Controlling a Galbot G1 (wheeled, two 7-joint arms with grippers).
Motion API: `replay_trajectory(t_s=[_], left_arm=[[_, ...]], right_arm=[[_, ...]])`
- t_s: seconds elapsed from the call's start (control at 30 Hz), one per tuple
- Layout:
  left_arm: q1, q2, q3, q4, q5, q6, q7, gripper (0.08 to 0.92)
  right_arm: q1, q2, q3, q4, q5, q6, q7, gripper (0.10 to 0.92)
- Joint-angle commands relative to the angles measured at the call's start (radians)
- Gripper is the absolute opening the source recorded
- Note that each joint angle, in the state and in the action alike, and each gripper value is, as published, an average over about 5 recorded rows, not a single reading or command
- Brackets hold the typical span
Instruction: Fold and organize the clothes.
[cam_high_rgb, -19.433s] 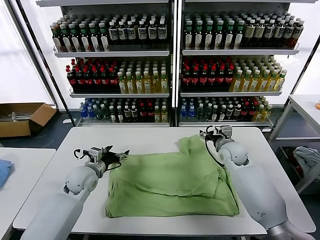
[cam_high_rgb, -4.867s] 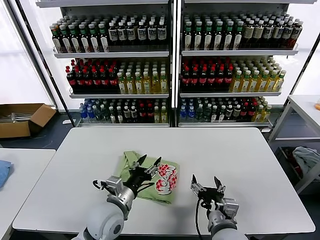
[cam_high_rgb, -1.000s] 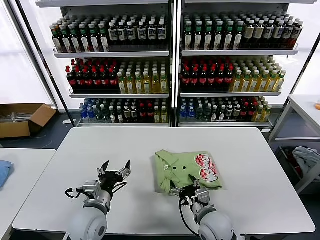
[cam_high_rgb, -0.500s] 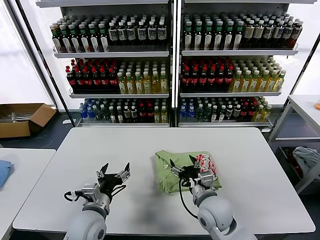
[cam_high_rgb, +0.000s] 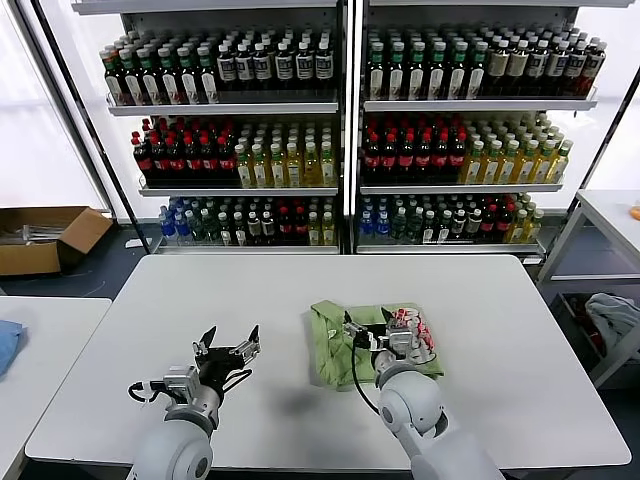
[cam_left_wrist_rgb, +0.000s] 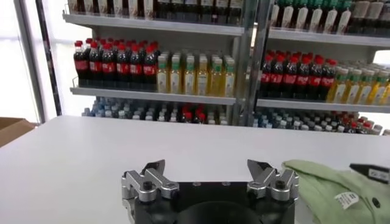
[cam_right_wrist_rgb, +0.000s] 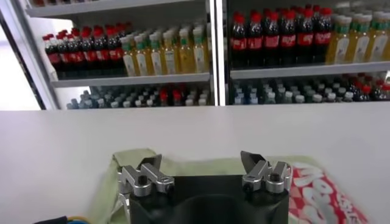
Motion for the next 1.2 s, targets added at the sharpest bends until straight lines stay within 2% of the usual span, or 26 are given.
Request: replay_trajectory(t_s=[0.03, 0.6, 0.87, 1.0, 1.2], left_arm=[[-0.001, 0.002, 0.001, 0.003, -0.001, 0.001, 0.001, 0.823], [0.004, 0.002, -0.002, -0.006, -0.004, -0.001, 0.006, 0.823], [0.007, -0.015, -0.011, -0.037, 0.004, -0.038, 0.006, 0.823], [0.019, -0.019, -0.019, -0.059, 0.023, -0.068, 0.013, 0.823], [0.023, -0.026, -0.021, -0.076, 0.062, -0.121, 0.035, 0.823]], right_arm=[[-0.003, 0.027, -0.008, -0.065, 0.020, -0.013, 0.031, 0.823], [-0.017, 0.058, -0.006, -0.080, -0.009, -0.002, 0.021, 0.823], [-0.034, -0.003, 0.037, 0.111, -0.138, 0.006, 0.008, 0.823], [-0.082, -0.124, 0.113, 0.245, -0.226, -0.009, -0.010, 0.823], [-0.270, -0.266, 0.383, 0.386, -0.229, -0.008, -0.037, 0.823]])
